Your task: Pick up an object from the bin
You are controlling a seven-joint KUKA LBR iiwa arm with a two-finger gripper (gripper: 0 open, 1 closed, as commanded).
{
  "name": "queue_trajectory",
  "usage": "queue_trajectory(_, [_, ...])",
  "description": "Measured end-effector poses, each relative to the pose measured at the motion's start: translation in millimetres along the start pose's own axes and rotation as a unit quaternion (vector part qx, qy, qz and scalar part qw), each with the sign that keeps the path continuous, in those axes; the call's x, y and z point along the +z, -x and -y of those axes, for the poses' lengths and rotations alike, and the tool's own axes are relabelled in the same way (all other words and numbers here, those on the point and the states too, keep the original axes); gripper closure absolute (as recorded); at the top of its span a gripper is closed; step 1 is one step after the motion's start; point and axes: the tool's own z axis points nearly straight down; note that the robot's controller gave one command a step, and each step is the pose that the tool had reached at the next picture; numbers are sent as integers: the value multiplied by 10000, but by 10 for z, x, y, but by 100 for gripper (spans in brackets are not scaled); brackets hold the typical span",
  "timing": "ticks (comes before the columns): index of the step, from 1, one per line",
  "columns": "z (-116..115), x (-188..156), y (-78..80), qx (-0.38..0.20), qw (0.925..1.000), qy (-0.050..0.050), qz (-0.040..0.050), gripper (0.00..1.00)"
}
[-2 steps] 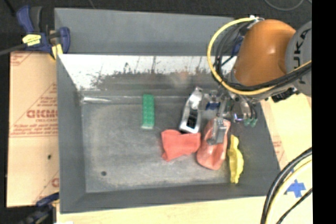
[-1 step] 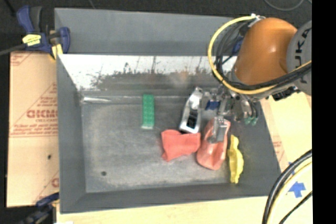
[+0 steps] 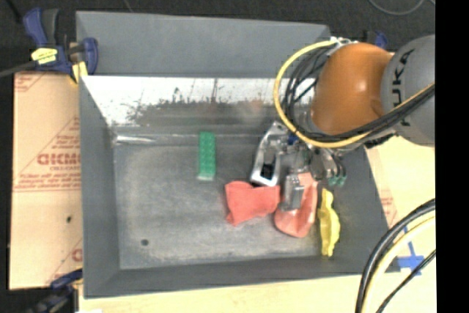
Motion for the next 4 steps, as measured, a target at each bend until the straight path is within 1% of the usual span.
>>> queue_trajectory(1, [-41, 337, -98, 12, 10000, 15, -1, 0])
queue_trajectory(2, [-148, 554, 13, -422, 9991, -19, 81, 0])
queue_trajectory(3, [-274, 958, 27, -1307, 9914, 16, 46, 100])
queue_trajectory(4, [-272, 958, 26, -1312, 9914, 13, 44, 100])
